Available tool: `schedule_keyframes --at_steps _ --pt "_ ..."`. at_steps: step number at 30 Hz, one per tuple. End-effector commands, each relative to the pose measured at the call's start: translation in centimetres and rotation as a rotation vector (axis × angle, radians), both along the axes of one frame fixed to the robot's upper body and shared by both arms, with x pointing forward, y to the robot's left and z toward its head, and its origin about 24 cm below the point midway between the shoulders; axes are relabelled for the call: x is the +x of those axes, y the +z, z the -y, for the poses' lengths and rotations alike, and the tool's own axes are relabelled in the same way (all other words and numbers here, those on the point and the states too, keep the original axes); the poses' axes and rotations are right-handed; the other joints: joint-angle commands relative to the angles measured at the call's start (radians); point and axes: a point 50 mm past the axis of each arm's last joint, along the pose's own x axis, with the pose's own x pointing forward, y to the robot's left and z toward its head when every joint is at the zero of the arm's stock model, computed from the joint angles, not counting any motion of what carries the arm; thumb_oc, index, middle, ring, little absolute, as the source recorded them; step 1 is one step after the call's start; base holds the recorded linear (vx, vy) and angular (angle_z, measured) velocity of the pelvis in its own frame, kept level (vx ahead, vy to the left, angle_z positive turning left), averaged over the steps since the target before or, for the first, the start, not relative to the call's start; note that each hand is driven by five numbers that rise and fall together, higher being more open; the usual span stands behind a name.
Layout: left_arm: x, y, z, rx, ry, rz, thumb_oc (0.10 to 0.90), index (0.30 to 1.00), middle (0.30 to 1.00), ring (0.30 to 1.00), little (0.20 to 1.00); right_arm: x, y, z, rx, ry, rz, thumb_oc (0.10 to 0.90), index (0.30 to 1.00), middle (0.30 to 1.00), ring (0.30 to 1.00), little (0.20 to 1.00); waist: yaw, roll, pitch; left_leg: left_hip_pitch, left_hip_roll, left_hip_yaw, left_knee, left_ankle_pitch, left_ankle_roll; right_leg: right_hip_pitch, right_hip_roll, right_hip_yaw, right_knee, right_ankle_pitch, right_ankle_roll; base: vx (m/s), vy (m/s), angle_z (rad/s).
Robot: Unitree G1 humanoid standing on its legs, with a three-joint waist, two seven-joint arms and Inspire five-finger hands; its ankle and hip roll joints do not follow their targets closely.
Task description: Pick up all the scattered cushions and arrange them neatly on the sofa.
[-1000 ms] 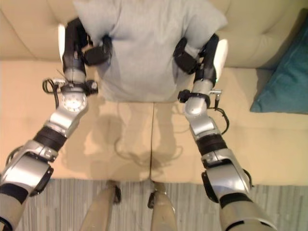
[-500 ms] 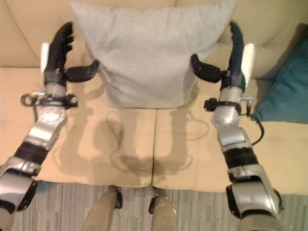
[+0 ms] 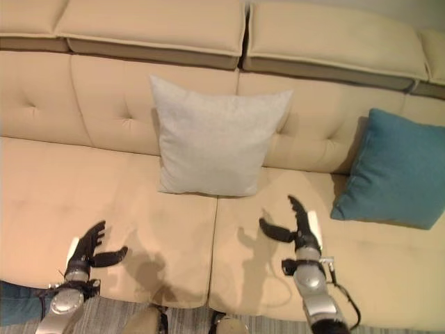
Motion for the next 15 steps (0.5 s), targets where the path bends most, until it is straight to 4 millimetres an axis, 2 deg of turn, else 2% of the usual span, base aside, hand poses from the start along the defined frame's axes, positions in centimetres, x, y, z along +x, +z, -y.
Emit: schedule_keyframes --at_steps 1,4,6,7,8,9,11,13,15 --pt "1.8 1.1 -0.4 0.026 -0.028 0.071 0.8 0.9 0.9 0.9 0.9 0.7 1.8 0.8 -0.043 0.017 0.1 0.8 0.9 0.9 0.9 0.9 0.013 -0.017 -0.107 0.076 0.005 0.038 0.009 -0.094 -0.033 -0.047 -0.026 -0.029 0.007 -0.008 0.038 -0.03 -0.08 0.02" --pt "-0.9 -1.6 0.3 -0.015 -0.01 -0.066 0.8 0.9 0.9 0.9 0.9 -0.2 0.2 0.5 -0.01 0.002 0.046 0.8 0.9 0.9 0.9 0.9 0.022 -0.017 -0.096 0.083 0.013 0.032 0.038 -0.094 -0.035 -0.028 -0.021 -0.036 0.007 -0.024 0.032 -0.07 -0.074 0.04" --pt "-2.1 -2.9 0.9 -0.039 0.0 -0.136 0.8 0.9 0.9 0.9 0.9 -0.4 -0.6 0.3 0.0 -0.004 0.012 0.8 0.9 0.9 0.9 0.9 0.025 -0.029 -0.072 0.039 0.012 0.028 0.146 -0.121 -0.037 -0.027 -0.034 -0.042 0.007 -0.024 0.025 -0.19 -0.084 0.17" --pt "-2.8 -3.6 1.0 -0.045 0.006 -0.177 0.8 0.9 0.9 0.9 0.9 -0.4 -1.0 0.2 0.005 -0.001 -0.006 0.8 0.9 0.9 0.9 0.9 0.029 -0.037 -0.058 0.031 0.005 0.027 0.212 -0.176 -0.034 -0.027 -0.042 -0.042 0.007 -0.018 0.02 -0.26 -0.058 0.48" --pt "-4.6 -5.0 1.4 -0.055 0.021 -0.271 0.8 0.9 0.9 0.9 0.9 -0.6 -1.6 0.0 0.01 -0.001 -0.038 0.8 0.9 0.9 0.9 0.9 0.033 -0.047 -0.052 0.034 -0.027 0.0 0.31 -0.233 -0.027 -0.029 -0.053 -0.042 0.007 -0.004 0.013 -0.2 -0.032 0.57" --pt "-4.6 -5.0 1.3 -0.054 0.021 -0.27 0.8 0.9 0.9 0.9 0.9 -0.6 -1.6 0.0 0.01 -0.001 -0.037 0.8 0.9 0.9 0.9 0.9 0.031 -0.048 -0.053 0.03 -0.03 -0.002 0.31 -0.229 -0.026 -0.032 -0.056 -0.044 0.007 -0.003 0.013 -0.14 -0.008 0.43" --pt "-6.0 -6.0 1.7 -0.059 0.021 -0.347 0.8 0.9 0.9 0.9 0.9 -1.1 -2.6 0.0 0.002 0.004 -0.098 0.8 0.9 0.9 0.9 0.9 0.026 -0.049 -0.053 0.062 -0.042 -0.001 0.377 -0.27 -0.024 -0.034 -0.06 -0.046 0.007 0.015 0.011 -0.09 0.023 -0.11" --pt "-7.1 -6.8 2.1 -0.058 -0.001 -0.42 0.8 0.9 0.9 0.9 0.9 -1.6 -3.7 0.2 -0.007 0.006 -0.164 0.8 0.9 0.9 0.9 0.9 0.009 -0.036 -0.075 0.148 -0.054 0.019 0.364 -0.313 -0.02 -0.047 -0.06 -0.056 0.007 0.035 0.015 -0.09 0.083 0.01" --pt "-7.2 -7.0 2.2 -0.057 0.0 -0.432 0.8 0.9 0.9 0.9 0.9 -1.8 -4.1 0.2 0.002 0.002 -0.186 0.8 0.9 0.9 0.9 0.9 -0.002 -0.035 -0.081 0.176 -0.065 0.019 0.333 -0.31 -0.021 -0.057 -0.065 -0.063 0.011 0.048 0.017 -0.07 0.075 0.25"
